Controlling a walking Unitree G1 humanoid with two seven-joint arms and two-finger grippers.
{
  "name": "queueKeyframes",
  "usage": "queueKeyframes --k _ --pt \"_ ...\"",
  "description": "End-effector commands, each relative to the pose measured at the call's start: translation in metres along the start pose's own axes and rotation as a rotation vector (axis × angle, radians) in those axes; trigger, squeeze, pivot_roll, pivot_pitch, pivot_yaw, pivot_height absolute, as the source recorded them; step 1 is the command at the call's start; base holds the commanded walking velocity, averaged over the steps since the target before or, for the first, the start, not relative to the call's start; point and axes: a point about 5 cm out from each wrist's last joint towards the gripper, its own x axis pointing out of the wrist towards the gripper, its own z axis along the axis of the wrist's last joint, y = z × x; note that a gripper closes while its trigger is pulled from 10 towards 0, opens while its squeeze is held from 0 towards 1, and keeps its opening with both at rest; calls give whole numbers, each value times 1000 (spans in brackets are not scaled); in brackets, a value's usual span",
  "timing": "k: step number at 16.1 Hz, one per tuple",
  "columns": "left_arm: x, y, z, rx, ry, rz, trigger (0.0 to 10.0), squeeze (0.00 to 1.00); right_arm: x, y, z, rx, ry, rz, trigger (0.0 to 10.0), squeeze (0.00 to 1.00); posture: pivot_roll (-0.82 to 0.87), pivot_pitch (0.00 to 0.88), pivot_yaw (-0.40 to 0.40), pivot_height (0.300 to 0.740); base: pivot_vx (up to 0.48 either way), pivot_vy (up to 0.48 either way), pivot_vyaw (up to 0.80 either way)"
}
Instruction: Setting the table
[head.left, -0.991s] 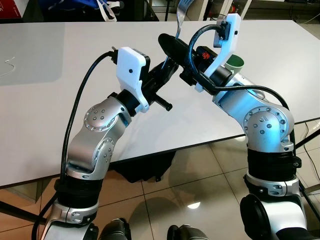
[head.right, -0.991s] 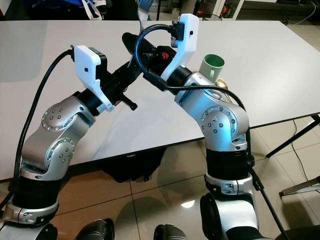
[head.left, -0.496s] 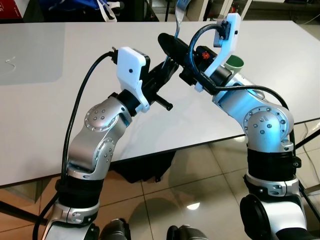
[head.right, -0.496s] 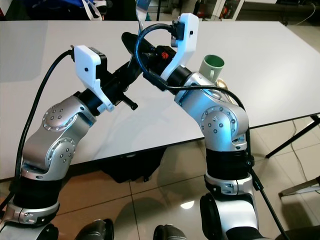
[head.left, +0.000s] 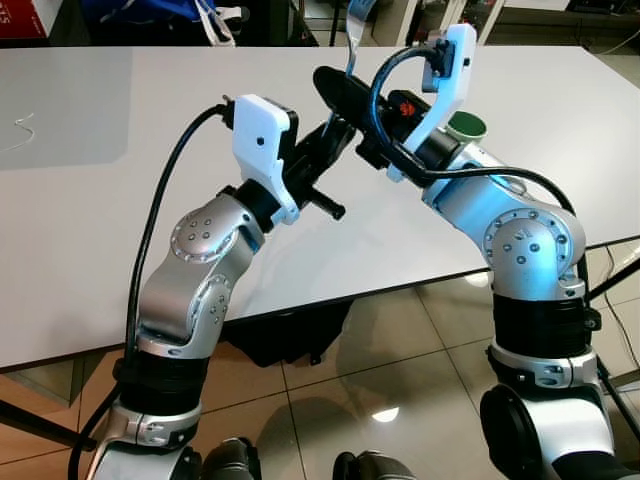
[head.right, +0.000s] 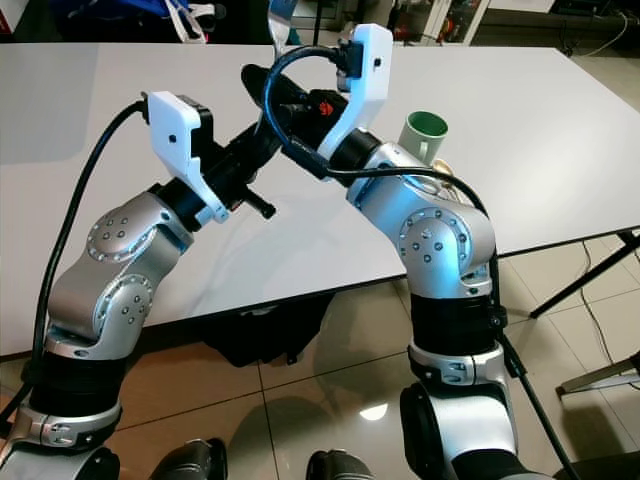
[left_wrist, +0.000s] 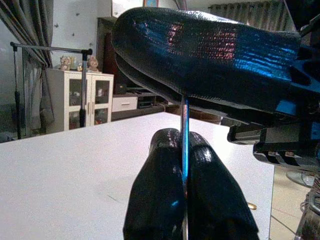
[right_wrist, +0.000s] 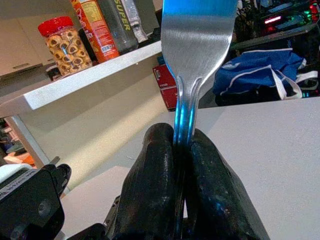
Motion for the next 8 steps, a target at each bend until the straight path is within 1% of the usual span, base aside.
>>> queueKeyframes --k 1,2,5,8 --pt "3 -3 11 29 -47 -33 10000 573 -8 -14 12 -58 -52 -118 0 0 -67 87 -99 740 0 0 0" --pt "3 -2 11 24 -46 -23 10000 1000 -8 -15 12 -58 -51 -125 0 0 -66 88 -100 740 0 0 0" --pt "2 3 9 26 -28 4 10000 1000 -9 -21 13 -62 -53 -160 0 0 -61 87 -101 740 0 0 0" --pt "-2 1 7 24 -12 -16 10000 1000 -10 -26 15 -66 -64 -194 0 0 -58 86 -102 740 0 0 0"
